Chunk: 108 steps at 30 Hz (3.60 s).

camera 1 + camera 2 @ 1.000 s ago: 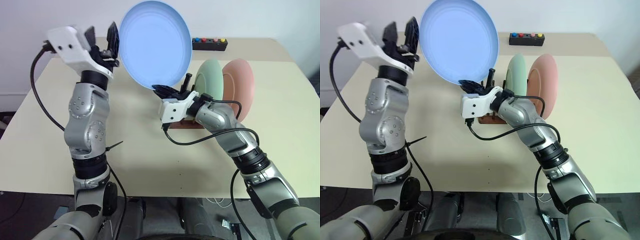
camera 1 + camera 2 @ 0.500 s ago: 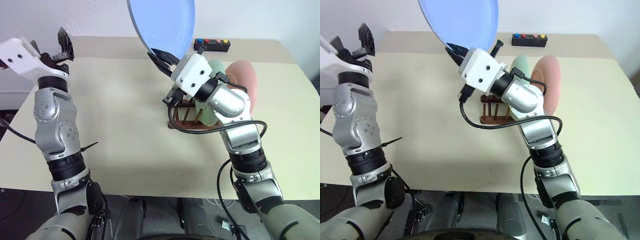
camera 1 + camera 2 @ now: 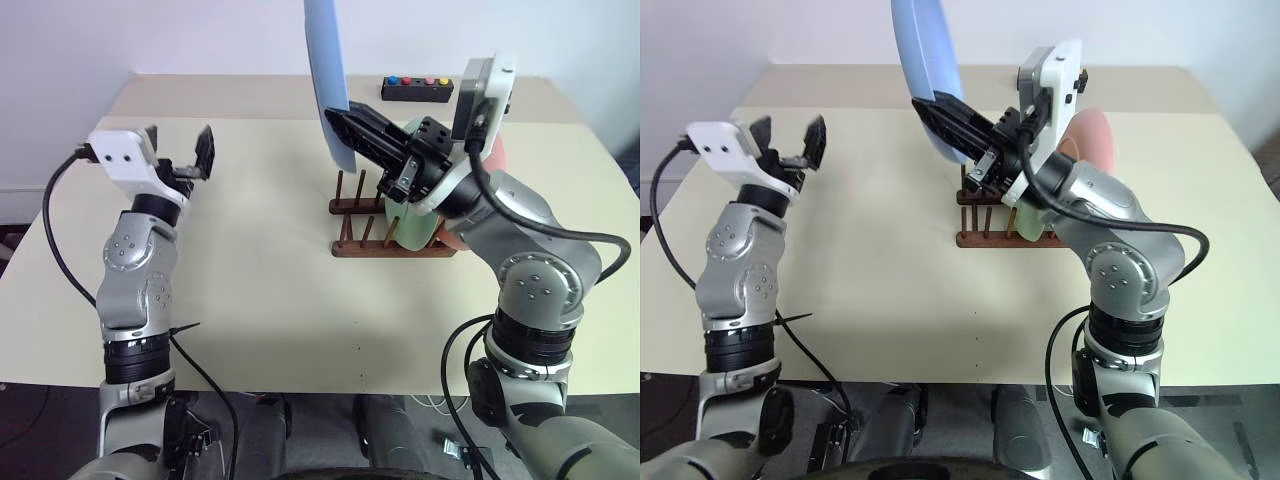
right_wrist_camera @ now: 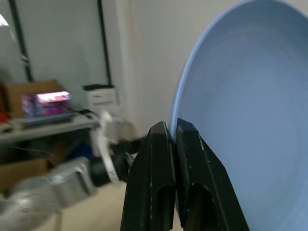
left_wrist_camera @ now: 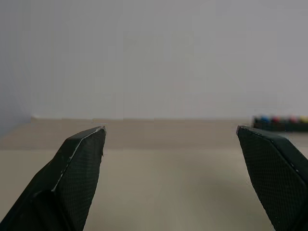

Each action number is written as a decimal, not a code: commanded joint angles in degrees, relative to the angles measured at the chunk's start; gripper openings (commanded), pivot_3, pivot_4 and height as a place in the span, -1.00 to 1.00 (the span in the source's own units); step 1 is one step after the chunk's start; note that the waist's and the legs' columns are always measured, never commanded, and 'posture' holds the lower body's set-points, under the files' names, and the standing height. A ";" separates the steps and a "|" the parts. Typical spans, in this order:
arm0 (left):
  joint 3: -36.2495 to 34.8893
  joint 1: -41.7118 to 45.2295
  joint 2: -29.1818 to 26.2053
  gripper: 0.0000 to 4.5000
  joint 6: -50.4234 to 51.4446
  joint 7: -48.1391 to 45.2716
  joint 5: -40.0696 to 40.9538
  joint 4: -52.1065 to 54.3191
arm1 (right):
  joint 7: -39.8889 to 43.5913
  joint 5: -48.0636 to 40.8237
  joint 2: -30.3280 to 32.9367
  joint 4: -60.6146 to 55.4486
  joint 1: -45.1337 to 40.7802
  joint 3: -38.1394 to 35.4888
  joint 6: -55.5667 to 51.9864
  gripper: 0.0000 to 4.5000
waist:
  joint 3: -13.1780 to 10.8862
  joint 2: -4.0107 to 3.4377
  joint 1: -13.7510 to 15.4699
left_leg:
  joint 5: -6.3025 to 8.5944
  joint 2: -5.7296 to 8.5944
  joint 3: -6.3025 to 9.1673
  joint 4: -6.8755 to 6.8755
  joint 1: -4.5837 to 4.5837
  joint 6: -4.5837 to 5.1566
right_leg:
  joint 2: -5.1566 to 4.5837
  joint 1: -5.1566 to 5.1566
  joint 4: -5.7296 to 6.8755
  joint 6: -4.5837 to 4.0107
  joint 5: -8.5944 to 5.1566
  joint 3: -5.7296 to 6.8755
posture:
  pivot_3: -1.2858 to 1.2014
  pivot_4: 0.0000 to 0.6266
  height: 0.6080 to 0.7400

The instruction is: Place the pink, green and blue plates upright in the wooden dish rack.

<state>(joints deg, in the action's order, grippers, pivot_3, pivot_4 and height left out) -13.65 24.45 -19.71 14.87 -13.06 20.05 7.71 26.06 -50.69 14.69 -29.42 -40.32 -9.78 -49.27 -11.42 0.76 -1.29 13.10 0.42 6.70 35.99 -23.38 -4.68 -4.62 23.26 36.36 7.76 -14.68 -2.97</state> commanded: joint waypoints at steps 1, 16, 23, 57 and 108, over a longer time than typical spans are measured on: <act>1.66 -3.49 -2.77 0.98 1.30 -6.91 1.74 2.52 | -4.06 -10.65 -0.05 -2.77 -0.23 -3.43 -2.08 -1.00 | 0.00 0.00 -0.02 | 0.00 -0.01 0.00 -0.01 0.00 0.00 | 0.00 0.01 0.00 0.00 0.00 0.00 | 0.03 -0.52 0.91; 6.94 -18.02 -9.81 0.98 12.24 -26.27 13.56 15.51 | -18.90 -24.92 3.41 4.33 1.29 -5.74 -3.02 -1.00 | -0.01 -0.04 0.10 | 0.00 -0.06 -0.03 -0.03 -0.01 0.01 | 0.01 0.02 -0.03 -0.12 -0.07 -0.02 | 0.03 -0.52 0.91; 8.17 -18.14 -10.19 0.98 12.76 -26.94 13.17 16.19 | -21.32 -29.16 5.10 5.87 2.32 -5.38 -2.81 -1.00 | -0.01 -0.05 0.12 | 0.01 -0.06 -0.04 -0.04 -0.01 0.01 | 0.01 0.02 -0.05 -0.19 -0.11 -0.02 | 0.03 -0.52 0.91; 9.51 -17.98 -10.05 1.00 11.65 -27.07 11.40 15.57 | -23.65 -27.19 7.31 7.69 1.55 -4.35 2.19 0.99 | -0.02 -0.06 0.14 | 0.01 -0.06 -0.05 -0.06 -0.02 0.02 | 0.01 0.03 -0.09 -0.22 -0.12 -0.02 | 0.03 -0.52 0.91; 2.17 -13.63 -4.30 1.00 -6.18 -7.66 -7.02 -11.20 | 2.72 31.29 27.93 42.46 31.47 -17.31 41.85 -0.99 | 0.03 -0.28 0.23 | 0.02 -0.05 -0.26 0.06 0.09 0.04 | -0.01 -0.15 -0.22 -0.04 -0.01 -0.16 | 0.03 -0.52 0.91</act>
<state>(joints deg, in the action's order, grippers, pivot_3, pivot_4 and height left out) -10.80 11.04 -23.95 9.51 -20.77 12.95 -6.51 28.52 -19.71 42.87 12.48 -7.85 -26.76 -9.50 -11.40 0.49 -1.06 13.12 0.37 6.45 36.03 -23.29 -4.64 -4.63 23.11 36.14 7.73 -14.68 -3.13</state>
